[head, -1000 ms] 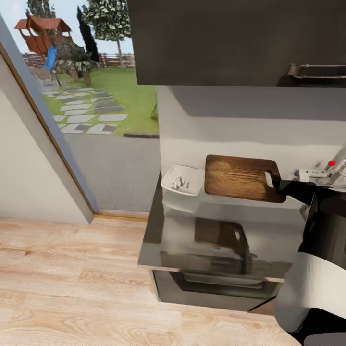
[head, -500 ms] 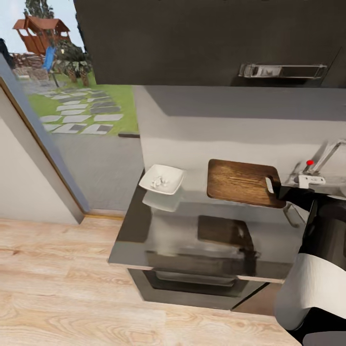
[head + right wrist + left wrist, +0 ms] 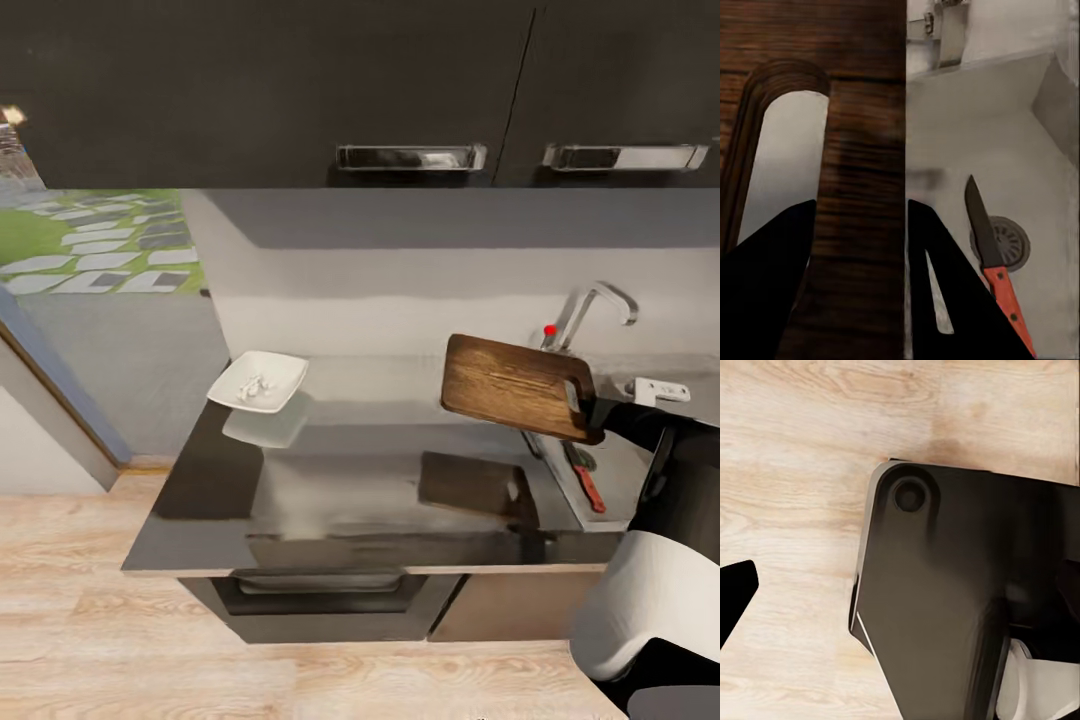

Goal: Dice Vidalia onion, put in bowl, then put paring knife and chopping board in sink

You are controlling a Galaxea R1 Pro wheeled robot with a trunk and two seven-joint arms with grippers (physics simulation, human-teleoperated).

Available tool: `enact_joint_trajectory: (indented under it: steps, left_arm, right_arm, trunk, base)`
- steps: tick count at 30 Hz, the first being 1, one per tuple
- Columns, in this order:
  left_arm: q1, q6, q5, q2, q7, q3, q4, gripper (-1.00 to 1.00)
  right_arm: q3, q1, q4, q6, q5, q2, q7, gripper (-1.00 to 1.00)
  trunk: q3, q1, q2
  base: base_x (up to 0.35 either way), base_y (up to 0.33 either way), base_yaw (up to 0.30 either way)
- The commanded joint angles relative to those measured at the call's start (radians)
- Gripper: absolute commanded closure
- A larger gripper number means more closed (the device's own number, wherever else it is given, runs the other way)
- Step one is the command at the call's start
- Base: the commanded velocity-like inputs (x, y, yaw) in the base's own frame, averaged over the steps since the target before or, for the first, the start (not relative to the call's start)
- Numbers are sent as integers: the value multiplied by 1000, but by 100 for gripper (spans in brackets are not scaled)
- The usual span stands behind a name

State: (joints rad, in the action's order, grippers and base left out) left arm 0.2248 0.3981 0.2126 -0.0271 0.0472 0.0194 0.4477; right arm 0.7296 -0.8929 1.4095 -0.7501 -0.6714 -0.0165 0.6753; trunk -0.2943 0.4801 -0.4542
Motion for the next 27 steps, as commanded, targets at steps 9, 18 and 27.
enact_joint_trajectory:
  steps: [9,18,27]
  left_arm:
    - [1,1,11,0,5,2,2,-100]
    - [1,1,11,0,5,2,2,-100]
    - [1,1,11,0,5,2,1,-100]
  right_arm:
    - [4,-1,-31,-2,-5,7,4,100]
    - [2,-1,-63,14,-2,111,-311,100]
    - [2,-1,-70,150,196,191,-886,100]
  trunk:
    - [9,1,-2]
    - [13,1,-2]
    - [13,1,-2]
  base:
    - [0,-294,-203]
    - [0,-144,-54]
    - [0,-2,0]
